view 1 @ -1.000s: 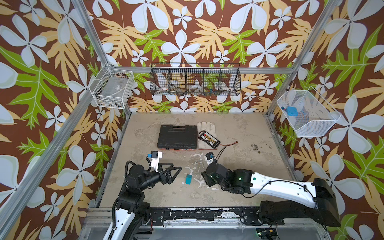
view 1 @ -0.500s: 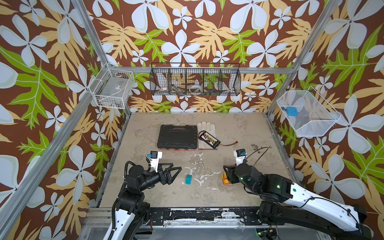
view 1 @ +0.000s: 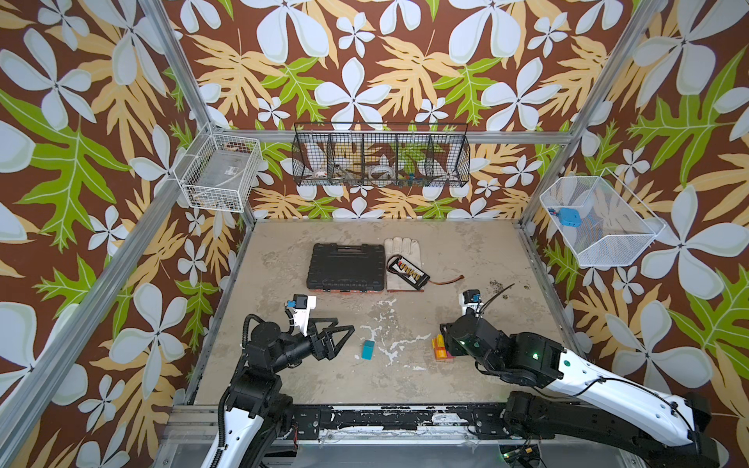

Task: Build the wood block tower
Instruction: 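Carry the pink block over the stack with the right gripper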

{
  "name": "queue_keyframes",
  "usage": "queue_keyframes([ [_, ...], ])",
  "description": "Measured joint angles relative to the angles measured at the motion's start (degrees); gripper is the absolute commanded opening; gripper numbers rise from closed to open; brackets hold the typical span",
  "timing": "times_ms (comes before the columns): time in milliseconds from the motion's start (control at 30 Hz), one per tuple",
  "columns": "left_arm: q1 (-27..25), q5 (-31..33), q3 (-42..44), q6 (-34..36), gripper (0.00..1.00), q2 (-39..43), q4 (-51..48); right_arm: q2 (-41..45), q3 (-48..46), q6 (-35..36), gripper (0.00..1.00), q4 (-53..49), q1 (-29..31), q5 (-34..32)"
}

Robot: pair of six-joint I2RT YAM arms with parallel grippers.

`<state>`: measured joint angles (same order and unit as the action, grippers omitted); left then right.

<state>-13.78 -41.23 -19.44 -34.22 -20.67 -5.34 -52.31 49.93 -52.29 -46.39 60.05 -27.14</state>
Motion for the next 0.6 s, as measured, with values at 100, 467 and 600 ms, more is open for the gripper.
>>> queue_keyframes([
  [100,0.0,0.0,0.0,0.0,1.0,0.0,0.0,-1.11,-0.48,-0.5,0.16,-0.68,-0.42,-0.11],
  [467,0.0,-0.02,0.0,-0.13,1.0,0.2,0.0,-2.45,-4.35,-1.22,0.17,-0.17,-2.71,0.46],
  [600,0.0,-0.02,0.0,-0.13,1.0,0.2,0.0,-2.99,-5.29,-1.22,0.2,0.72,-3.19,1.27],
])
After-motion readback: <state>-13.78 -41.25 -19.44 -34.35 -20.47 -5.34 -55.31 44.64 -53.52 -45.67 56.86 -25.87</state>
